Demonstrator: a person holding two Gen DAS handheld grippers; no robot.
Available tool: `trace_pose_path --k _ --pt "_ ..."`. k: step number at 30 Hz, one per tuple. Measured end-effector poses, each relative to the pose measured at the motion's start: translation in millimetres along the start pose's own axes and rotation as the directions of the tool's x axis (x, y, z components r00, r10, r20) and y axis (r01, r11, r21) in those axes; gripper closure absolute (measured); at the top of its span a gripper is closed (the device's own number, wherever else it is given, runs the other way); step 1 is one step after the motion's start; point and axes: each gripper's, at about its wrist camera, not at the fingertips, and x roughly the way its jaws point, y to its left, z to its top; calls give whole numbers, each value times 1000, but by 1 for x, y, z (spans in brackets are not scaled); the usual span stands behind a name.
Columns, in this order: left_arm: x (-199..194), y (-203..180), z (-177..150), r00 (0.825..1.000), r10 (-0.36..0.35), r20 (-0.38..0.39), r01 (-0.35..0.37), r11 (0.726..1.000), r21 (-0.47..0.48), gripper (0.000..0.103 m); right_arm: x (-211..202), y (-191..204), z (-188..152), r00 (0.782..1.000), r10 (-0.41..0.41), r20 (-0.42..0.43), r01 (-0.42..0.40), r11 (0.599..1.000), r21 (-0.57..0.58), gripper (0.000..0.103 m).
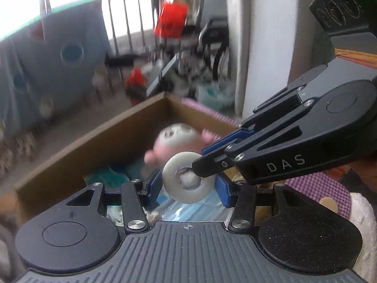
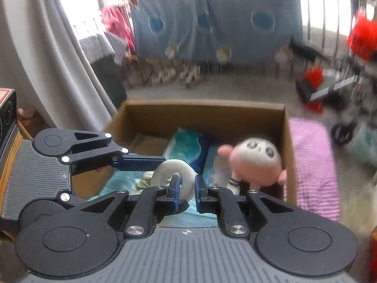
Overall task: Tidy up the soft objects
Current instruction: 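Lift the tape roll with the right gripper over the box, then drop the tape roll into the box by opening the right gripper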
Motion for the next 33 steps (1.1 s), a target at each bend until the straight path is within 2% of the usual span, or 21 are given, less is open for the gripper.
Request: trace_pose_path --k 4,9,15,18,20,23,26,30,33 --pt "46 23 1 990 -47 -130 39 998 -58 55 52 -25 9 992 26 -126 -18 997 69 88" --pt "84 37 -7 962 -72 -262 50 995 -89 55 94 -43 6 971 43 -235 -17 994 112 89" --pt "104 36 -11 940 -54 -337 29 996 -78 54 116 -48 5 957 33 -290 0 994 113 89" --pt "109 37 -11 938 -52 -344 27 997 -76 47 121 -48 6 954 31 -299 5 993 120 87" --pt "110 37 -11 936 -42 -350 15 997 -78 36 123 -50 6 953 33 -302 7 991 131 87" --pt "105 39 -6 944 -18 -331 -6 997 -72 27 117 -51 8 959 54 -277 -11 988 152 86" --pt "91 40 -2 951 -5 -309 -21 996 -82 19 90 -54 10 975 94 -200 -56 981 188 86" --pt "53 41 5 969 0 -246 -28 993 -112 9 26 -58 5 991 127 -45 -113 964 242 85" --pt "18 37 10 986 19 -166 -39 992 -118 4 -35 -60 -10 983 154 96 -175 947 271 85"
